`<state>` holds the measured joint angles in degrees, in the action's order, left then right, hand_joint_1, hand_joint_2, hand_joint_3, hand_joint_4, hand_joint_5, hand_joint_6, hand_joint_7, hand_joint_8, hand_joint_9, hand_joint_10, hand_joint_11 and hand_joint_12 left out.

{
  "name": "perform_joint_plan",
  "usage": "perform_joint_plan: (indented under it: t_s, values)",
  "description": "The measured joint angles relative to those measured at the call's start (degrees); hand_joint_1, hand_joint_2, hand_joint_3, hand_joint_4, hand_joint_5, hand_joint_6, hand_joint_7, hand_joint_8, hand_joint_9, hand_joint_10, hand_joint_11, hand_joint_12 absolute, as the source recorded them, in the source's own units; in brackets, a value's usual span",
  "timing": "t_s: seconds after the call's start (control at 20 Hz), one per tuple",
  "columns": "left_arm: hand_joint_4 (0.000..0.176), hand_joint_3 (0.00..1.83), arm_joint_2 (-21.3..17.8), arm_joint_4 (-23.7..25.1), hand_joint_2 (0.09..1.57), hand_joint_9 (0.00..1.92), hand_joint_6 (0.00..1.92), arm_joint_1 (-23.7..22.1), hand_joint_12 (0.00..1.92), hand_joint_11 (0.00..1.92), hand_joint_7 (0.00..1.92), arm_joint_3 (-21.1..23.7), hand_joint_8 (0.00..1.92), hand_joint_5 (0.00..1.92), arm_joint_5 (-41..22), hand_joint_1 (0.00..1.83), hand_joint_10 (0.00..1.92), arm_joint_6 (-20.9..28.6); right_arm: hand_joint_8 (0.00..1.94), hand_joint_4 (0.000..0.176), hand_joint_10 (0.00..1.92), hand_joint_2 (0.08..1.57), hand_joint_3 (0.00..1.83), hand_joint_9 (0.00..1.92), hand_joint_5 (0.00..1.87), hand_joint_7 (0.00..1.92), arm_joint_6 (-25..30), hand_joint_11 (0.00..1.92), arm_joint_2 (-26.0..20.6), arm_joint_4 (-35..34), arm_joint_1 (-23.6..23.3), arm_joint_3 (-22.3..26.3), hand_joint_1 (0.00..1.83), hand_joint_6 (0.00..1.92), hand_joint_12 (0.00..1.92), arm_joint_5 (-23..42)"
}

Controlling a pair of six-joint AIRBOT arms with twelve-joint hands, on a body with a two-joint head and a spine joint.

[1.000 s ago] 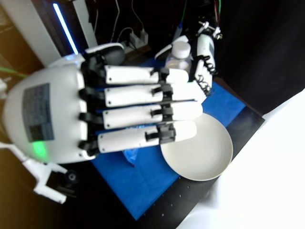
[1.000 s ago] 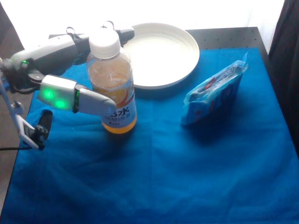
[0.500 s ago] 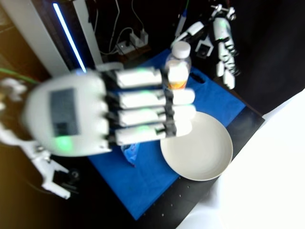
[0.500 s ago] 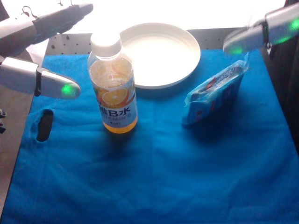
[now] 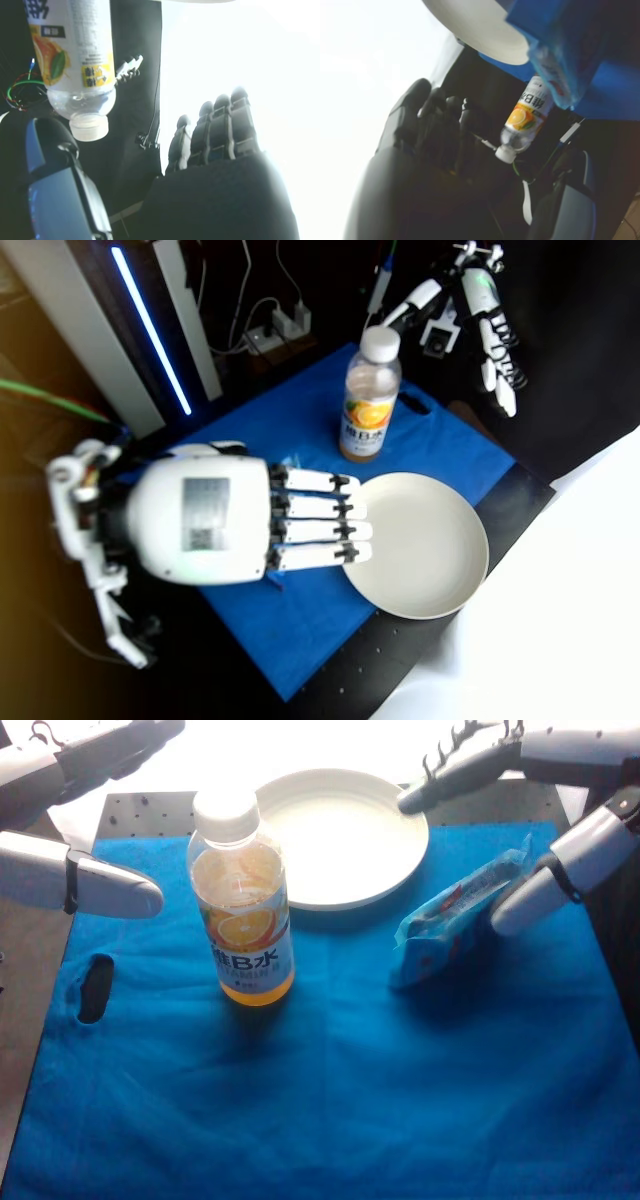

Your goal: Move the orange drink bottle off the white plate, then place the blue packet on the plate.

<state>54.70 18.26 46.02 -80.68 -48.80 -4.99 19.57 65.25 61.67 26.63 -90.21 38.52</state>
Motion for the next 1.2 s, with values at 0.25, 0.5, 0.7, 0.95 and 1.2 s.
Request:
perform_joint_plan:
  t_s: [0.25,0.5,0.7,0.95,1.2]
  values:
    - [0.108,0.00,0.0,0.0,0.73,0.00,0.00,0.1,0.00,0.00,0.00,0.0,0.00,0.00,0.2,0.66,0.00,0.0,0.00,0.113,0.01,0.71,0.01,0.26,0.54,0.37,4.4,0.01,2.1,6.7,0.0,-1.6,0.69,0.00,0.81,-1.3]
    - [0.127,0.01,0.0,0.0,0.74,0.00,0.00,0.1,0.00,0.00,0.00,0.0,0.00,0.00,0.2,0.65,0.00,0.0,0.00,0.074,0.01,0.76,0.00,0.47,0.59,0.49,4.5,0.06,3.5,8.6,0.0,-1.6,0.91,0.01,1.02,-1.8]
    - [0.152,0.00,0.0,0.1,0.73,0.00,0.00,0.1,0.00,0.00,0.00,0.1,0.00,0.00,0.0,0.64,0.00,0.0,0.00,0.021,0.00,0.76,0.00,0.48,0.65,0.56,5.0,0.11,5.1,10.6,0.0,-2.2,0.94,0.00,0.86,-3.2]
    - [0.135,0.00,0.1,0.0,0.73,0.00,0.00,0.1,0.00,0.00,0.00,0.1,0.00,0.00,-0.3,0.65,0.00,0.0,0.01,0.016,0.03,0.85,0.00,0.78,0.99,0.93,5.9,0.27,5.7,11.5,0.0,-2.4,1.16,0.01,1.02,-3.1]
    - [0.123,0.00,0.2,-0.3,0.74,0.00,0.00,0.1,0.00,0.00,0.00,0.1,0.00,0.00,-0.3,0.63,0.00,0.0,1.17,0.000,1.09,1.07,0.00,0.67,1.37,0.95,5.9,0.43,5.8,11.6,0.1,-2.8,1.27,0.10,1.70,-3.2]
